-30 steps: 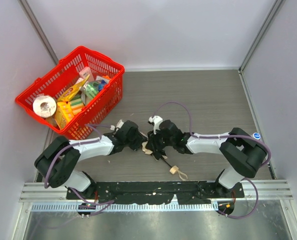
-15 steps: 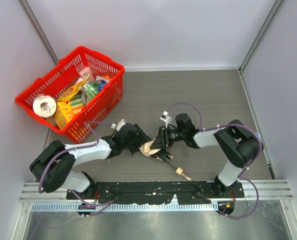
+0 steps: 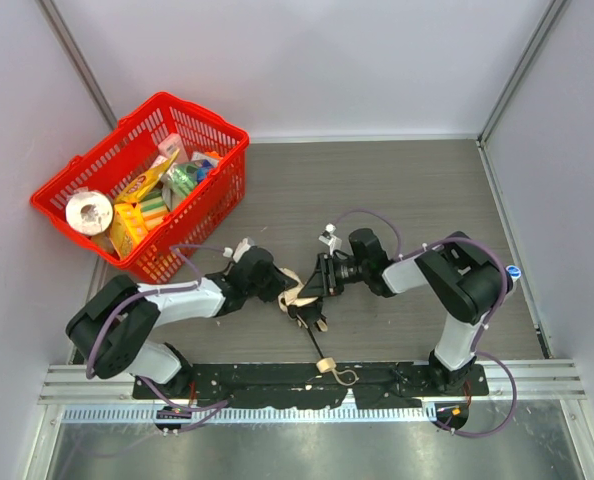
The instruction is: Put away the umbrella
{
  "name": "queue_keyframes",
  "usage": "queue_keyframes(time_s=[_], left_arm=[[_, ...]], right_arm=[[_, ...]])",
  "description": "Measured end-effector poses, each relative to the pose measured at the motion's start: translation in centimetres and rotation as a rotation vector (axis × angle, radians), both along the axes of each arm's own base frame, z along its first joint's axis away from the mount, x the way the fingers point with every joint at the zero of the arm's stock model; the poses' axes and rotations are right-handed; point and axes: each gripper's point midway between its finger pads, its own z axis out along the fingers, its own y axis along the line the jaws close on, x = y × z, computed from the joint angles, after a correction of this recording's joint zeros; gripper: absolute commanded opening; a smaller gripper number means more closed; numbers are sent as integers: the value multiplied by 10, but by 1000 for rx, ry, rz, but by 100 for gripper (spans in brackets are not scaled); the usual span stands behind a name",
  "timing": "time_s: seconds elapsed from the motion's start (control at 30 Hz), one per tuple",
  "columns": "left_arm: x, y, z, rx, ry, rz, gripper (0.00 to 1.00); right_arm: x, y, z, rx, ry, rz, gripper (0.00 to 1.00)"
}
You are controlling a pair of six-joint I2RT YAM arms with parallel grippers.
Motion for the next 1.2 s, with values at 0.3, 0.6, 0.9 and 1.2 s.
queue_keyframes(time_s=[0.3, 0.6, 0.9, 1.2], left_arm=[[-7, 6, -1, -5, -1, 2, 0], [-11, 18, 17, 30, -53, -20, 0], [-3, 19, 73, -43, -203, -29, 0], [12, 22, 102, -169, -127, 66, 0]], right_arm=[[12, -5, 23, -69, -81, -48, 71], [34, -20, 81, -102, -228, -165, 71], [46, -50, 110, -167, -292, -348, 71], [21, -61, 70, -148, -166, -402, 71]])
